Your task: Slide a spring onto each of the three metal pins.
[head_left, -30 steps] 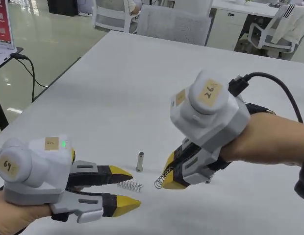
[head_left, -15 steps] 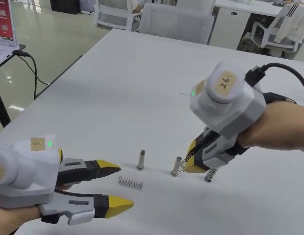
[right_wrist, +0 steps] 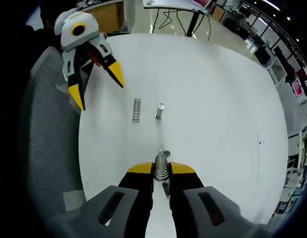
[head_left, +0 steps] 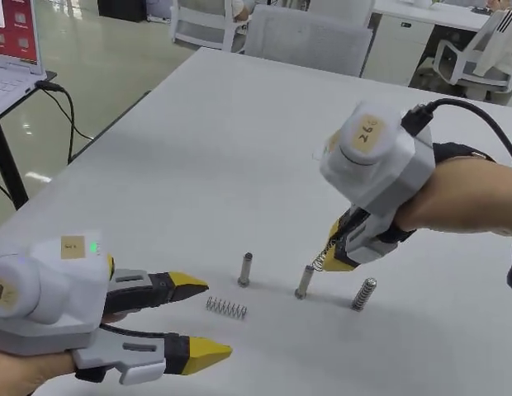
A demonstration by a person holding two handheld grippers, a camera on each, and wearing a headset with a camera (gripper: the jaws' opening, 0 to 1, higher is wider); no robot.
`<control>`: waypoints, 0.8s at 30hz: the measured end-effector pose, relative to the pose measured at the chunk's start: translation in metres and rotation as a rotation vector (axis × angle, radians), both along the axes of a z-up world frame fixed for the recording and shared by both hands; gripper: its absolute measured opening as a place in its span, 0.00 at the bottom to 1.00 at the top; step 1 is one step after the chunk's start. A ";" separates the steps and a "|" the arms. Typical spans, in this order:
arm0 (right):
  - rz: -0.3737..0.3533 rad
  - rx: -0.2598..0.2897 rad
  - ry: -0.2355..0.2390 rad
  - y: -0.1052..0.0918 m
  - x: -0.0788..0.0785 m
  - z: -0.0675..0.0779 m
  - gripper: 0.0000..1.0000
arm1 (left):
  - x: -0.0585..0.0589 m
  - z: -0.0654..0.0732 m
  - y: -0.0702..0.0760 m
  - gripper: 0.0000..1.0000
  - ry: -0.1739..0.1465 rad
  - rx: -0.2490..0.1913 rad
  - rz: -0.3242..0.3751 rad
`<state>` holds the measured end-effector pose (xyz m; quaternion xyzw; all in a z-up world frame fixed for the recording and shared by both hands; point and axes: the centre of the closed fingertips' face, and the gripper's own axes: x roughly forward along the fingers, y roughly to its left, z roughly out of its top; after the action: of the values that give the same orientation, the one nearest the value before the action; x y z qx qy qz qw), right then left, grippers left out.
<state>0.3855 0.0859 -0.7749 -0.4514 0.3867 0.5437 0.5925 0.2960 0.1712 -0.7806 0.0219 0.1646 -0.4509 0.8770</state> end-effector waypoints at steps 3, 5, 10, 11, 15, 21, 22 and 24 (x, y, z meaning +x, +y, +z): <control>0.003 -0.006 0.002 0.002 0.002 -0.003 0.08 | 0.000 0.001 0.000 0.44 -0.002 -0.003 0.003; 0.006 -0.014 -0.002 0.002 0.004 -0.005 0.08 | 0.000 0.001 -0.001 0.44 -0.002 -0.004 0.004; 0.004 -0.024 0.007 0.003 0.007 -0.010 0.08 | -0.001 0.001 -0.003 0.44 -0.003 -0.006 0.002; 0.004 -0.030 0.007 0.003 0.007 -0.011 0.08 | -0.001 0.001 -0.003 0.44 -0.002 -0.006 0.002; 0.001 -0.034 0.011 0.003 0.009 -0.014 0.08 | -0.002 0.001 -0.004 0.44 0.001 -0.010 0.003; -0.001 -0.044 0.021 0.003 0.012 -0.019 0.08 | -0.003 0.000 -0.004 0.44 0.004 -0.006 0.000; -0.002 -0.044 0.025 0.003 0.012 -0.019 0.08 | -0.002 0.000 -0.004 0.44 0.005 -0.007 0.001; -0.002 -0.044 0.030 0.005 0.012 -0.021 0.08 | -0.002 -0.001 -0.003 0.43 0.006 -0.007 0.002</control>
<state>0.3978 0.0909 -0.7962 -0.4558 0.4076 0.5413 0.5772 0.2937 0.1680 -0.7814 0.0171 0.1657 -0.4507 0.8770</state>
